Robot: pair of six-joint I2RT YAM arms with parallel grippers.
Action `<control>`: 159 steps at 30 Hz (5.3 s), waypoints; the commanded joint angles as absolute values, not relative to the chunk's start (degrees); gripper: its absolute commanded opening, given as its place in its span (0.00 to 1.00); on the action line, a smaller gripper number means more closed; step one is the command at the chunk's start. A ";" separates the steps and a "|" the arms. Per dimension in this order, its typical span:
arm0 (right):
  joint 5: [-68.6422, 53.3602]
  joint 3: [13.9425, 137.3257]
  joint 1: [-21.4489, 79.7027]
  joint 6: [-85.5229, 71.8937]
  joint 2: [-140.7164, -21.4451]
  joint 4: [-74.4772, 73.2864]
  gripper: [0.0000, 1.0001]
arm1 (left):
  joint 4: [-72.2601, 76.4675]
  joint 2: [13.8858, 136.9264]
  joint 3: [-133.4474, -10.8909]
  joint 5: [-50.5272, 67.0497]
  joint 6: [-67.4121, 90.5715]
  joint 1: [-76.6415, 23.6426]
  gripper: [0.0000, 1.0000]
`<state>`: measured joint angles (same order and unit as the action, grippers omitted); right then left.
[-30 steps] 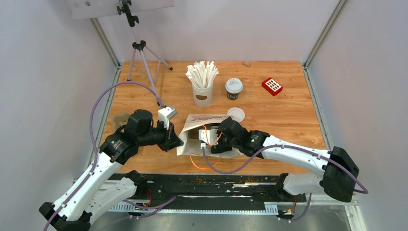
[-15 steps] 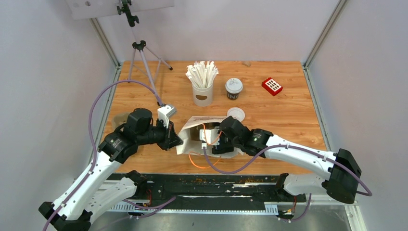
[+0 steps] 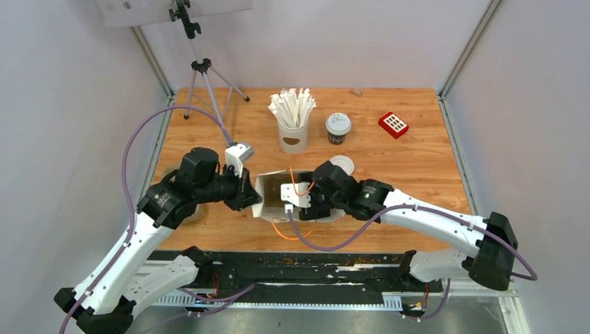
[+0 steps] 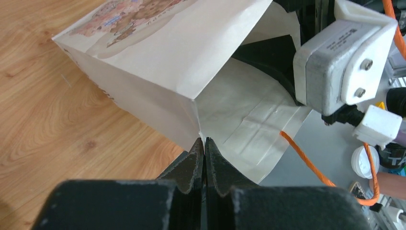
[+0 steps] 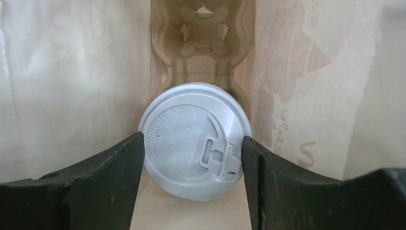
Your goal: Pack the takeout coffee
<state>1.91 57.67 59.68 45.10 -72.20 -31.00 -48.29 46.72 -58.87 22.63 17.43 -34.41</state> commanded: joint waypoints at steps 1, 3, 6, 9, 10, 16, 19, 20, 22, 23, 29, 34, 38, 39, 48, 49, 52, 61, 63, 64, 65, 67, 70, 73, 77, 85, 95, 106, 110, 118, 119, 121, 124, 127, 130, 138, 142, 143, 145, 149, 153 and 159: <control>-2.94 62.92 60.86 44.73 -73.42 -31.79 0.60 | -52.93 48.13 -64.48 20.27 18.11 -34.24 0.08; -4.25 64.43 60.99 44.63 -74.14 -32.54 0.61 | -55.21 49.05 -66.21 19.45 18.56 -34.27 0.08; -4.00 65.10 60.99 44.47 -75.23 -33.23 0.63 | -57.07 50.14 -67.74 19.36 19.01 -34.25 0.08; -3.12 63.47 61.00 44.93 -75.65 -32.07 0.59 | -56.77 49.65 -66.85 19.48 19.37 -34.24 0.08; -3.02 62.81 60.95 45.01 -75.65 -31.56 0.58 | -56.45 49.24 -66.38 19.57 19.38 -34.27 0.08; -1.24 58.36 60.91 45.63 -75.54 -26.88 0.54 | -52.31 44.56 -60.70 21.12 19.72 -34.22 0.10; -0.36 56.65 60.91 45.86 -75.75 -25.71 0.56 | -50.81 42.86 -58.16 22.05 19.61 -34.25 0.11; -0.12 56.07 60.89 45.88 -75.65 -25.25 0.56 | -50.50 42.37 -57.43 22.11 19.60 -34.27 0.11; -0.03 54.93 60.82 45.86 -75.58 -24.03 0.56 | -49.69 41.72 -56.05 22.97 19.49 -34.27 0.11; 0.00 54.51 60.82 45.95 -75.54 -23.49 0.57 | -49.32 41.41 -55.39 23.57 19.30 -34.27 0.12; 2.49 53.00 60.73 45.83 -76.28 -23.01 0.58 | -47.29 39.86 -52.81 26.55 18.28 -34.28 0.13; 3.50 51.71 60.65 45.97 -76.62 -22.68 0.60 | -45.84 39.09 -51.60 27.61 18.31 -34.25 0.14; 3.29 51.68 60.57 45.89 -77.48 -23.19 0.60 | -46.33 40.03 -52.04 27.78 17.49 -34.27 0.17; 3.21 51.61 60.56 45.84 -77.71 -23.34 0.61 | -46.46 40.28 -52.25 27.77 17.23 -34.28 0.17; 3.25 51.22 60.06 45.31 -79.28 -22.81 0.65 | -46.65 41.55 -52.62 27.99 16.13 -34.27 0.17; 3.21 51.24 60.03 45.34 -79.19 -22.78 0.66 | -46.69 41.54 -52.64 27.86 16.05 -34.25 0.17; 3.13 52.15 60.03 45.81 -78.94 -23.25 0.70 | -47.08 41.85 -52.98 27.58 15.82 -34.28 0.17; 1.13 56.83 60.13 46.89 -77.48 -25.87 0.87 | -47.11 43.07 -53.78 26.94 15.91 -34.27 0.17; 0.97 57.25 60.20 47.38 -77.40 -26.25 0.87 | -47.15 43.19 -53.87 26.90 16.04 -34.27 0.17; 0.89 57.40 60.19 47.67 -77.35 -26.49 0.87 | -47.16 43.16 -53.88 26.90 16.08 -34.28 0.17; 0.88 57.59 60.27 47.84 -77.29 -26.53 0.88 | -47.12 43.19 -53.87 26.82 16.20 -34.23 0.17; 0.89 57.77 60.29 47.82 -77.34 -26.63 0.97 | -47.18 43.22 -53.94 26.76 16.33 -34.24 0.17; 0.91 57.84 60.51 47.88 -77.42 -26.72 1.00 | -47.20 43.21 -53.90 26.61 16.34 -34.28 0.17; 1.05 58.28 60.71 48.00 -77.32 -26.47 0.99 | -47.20 43.31 -53.79 26.54 16.39 -34.27 0.17; 1.16 59.04 60.91 48.37 -76.92 -26.67 0.98 | -47.10 43.31 -53.79 26.59 16.59 -34.27 0.17; 0.94 59.88 61.56 49.05 -76.29 -27.05 1.00 | -47.16 43.67 -53.88 26.46 16.46 -34.27 0.17; -1.71 61.79 61.74 48.23 -77.26 -28.35 0.80 | -47.27 44.14 -54.66 26.11 16.61 -34.23 0.17; -5.52 65.36 61.81 46.26 -76.88 -31.61 0.70 | -47.39 45.10 -56.24 25.05 17.62 -34.27 0.17; -8.19 68.29 61.87 44.99 -77.08 -33.83 0.64 | -47.12 45.50 -56.70 25.22 18.32 -34.25 0.17; -13.47 71.72 62.14 41.90 -75.76 -35.98 0.55 | -49.22 47.94 -59.18 24.30 18.98 -34.28 0.17; -13.57 72.39 62.14 41.49 -75.76 -36.46 0.56 | -49.55 48.32 -59.41 24.27 18.98 -34.28 0.17; -13.74 73.93 62.12 41.08 -75.92 -37.25 0.57 | -49.57 48.67 -59.43 24.21 19.19 -34.25 0.17; -14.48 75.98 62.14 39.96 -75.79 -37.18 0.58 | -49.61 48.67 -59.46 23.96 19.33 -34.28 0.16; -14.21 77.17 62.13 38.69 -74.94 -35.69 0.58 | -49.83 48.68 -59.58 23.53 18.95 -34.26 0.16; -14.48 77.91 62.14 36.54 -73.17 -32.87 0.59 | -49.95 48.76 -59.24 23.23 18.55 -34.28 0.16; -16.30 86.83 62.12 26.86 -72.81 -30.92 0.61 | -50.52 49.11 -59.50 21.71 17.88 -34.28 0.16; -13.32 90.86 62.14 21.74 -73.12 -28.01 0.64 | -50.59 49.13 -59.41 21.21 18.08 -34.28 0.16; -12.06 91.58 62.14 20.78 -73.45 -27.80 0.65 | -50.61 49.11 -59.53 21.00 18.10 -34.28 0.16; -10.98 92.28 62.10 20.08 -74.06 -27.94 0.66 | -50.65 49.11 -59.81 20.56 18.04 -34.28 0.16; -4.51 95.52 61.97 18.05 -75.84 -30.37 0.67 | -51.24 49.45 -60.78 19.94 17.80 -34.26 0.16; 3.55 97.21 60.15 16.25 -76.49 -29.34 0.67 | -51.45 49.55 -61.40 19.22 18.08 -34.24 0.17; 12.10 99.91 49.24 8.15 -79.67 -33.41 0.74 | -51.68 49.18 -61.62 18.09 18.78 -34.25 0.17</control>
<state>3.03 97.12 55.92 14.98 -77.97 -31.05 -52.03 49.69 -59.40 19.09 18.85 -34.41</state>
